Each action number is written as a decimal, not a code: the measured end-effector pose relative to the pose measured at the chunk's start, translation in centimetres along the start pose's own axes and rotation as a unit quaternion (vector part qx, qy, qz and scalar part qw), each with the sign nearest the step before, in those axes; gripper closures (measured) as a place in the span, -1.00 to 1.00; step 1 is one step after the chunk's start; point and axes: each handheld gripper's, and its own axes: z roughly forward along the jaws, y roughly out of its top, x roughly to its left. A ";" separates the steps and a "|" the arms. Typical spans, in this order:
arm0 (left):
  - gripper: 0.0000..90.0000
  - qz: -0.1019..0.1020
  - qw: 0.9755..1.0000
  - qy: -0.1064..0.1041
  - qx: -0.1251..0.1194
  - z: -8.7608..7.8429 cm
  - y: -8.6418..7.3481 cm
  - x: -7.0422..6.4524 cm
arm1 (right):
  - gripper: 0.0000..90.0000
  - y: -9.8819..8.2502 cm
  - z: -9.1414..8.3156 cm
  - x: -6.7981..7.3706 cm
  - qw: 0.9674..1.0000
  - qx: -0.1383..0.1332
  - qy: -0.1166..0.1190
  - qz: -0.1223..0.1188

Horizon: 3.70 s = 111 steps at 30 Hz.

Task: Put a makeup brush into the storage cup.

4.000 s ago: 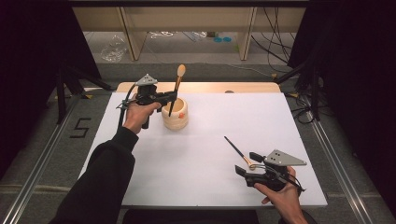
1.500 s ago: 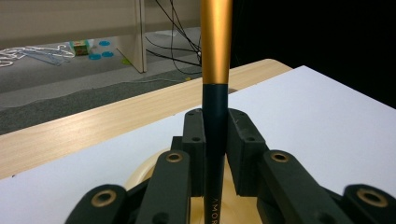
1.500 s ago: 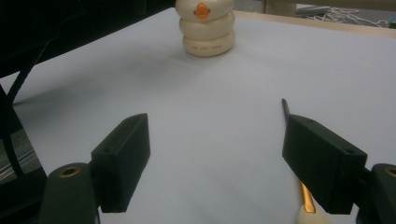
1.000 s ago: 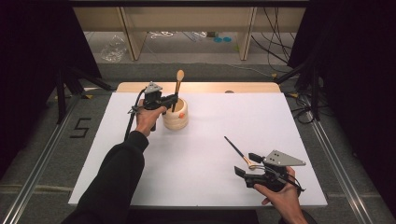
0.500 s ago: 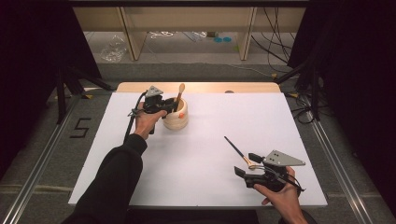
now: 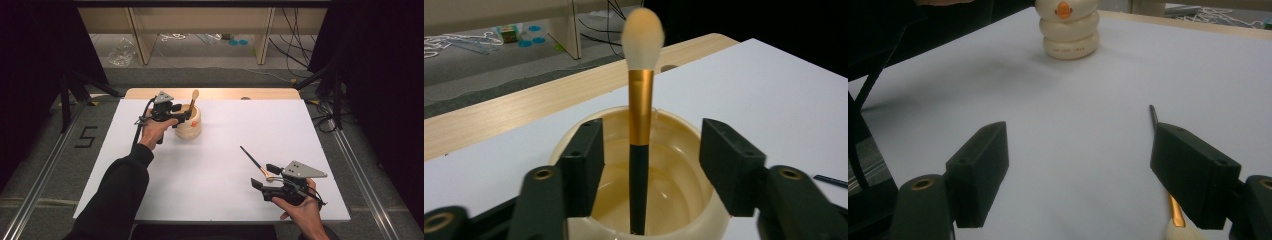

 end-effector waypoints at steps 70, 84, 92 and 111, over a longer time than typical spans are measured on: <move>-0.62 0.042 0.996 -0.074 0.027 -8.6 -6.4 -9.3 | -0.47 -0.2 -0.1 -0.5 1.000 -0.005 -0.009 -0.005; -0.62 0.036 0.996 -0.080 0.027 -10.2 -7.9 -10.5 | -0.47 -0.2 -0.2 -0.4 1.000 -0.003 -0.002 0.002; -0.63 0.041 0.995 -0.084 0.024 -11.0 -8.4 -11.2 | -0.47 -0.2 -0.3 -0.3 1.000 0.001 0.001 0.006; -0.63 0.042 0.996 -0.077 0.023 -12.9 -9.1 -10.9 | -0.55 -0.2 -0.1 -0.4 1.000 -0.006 -0.007 0.000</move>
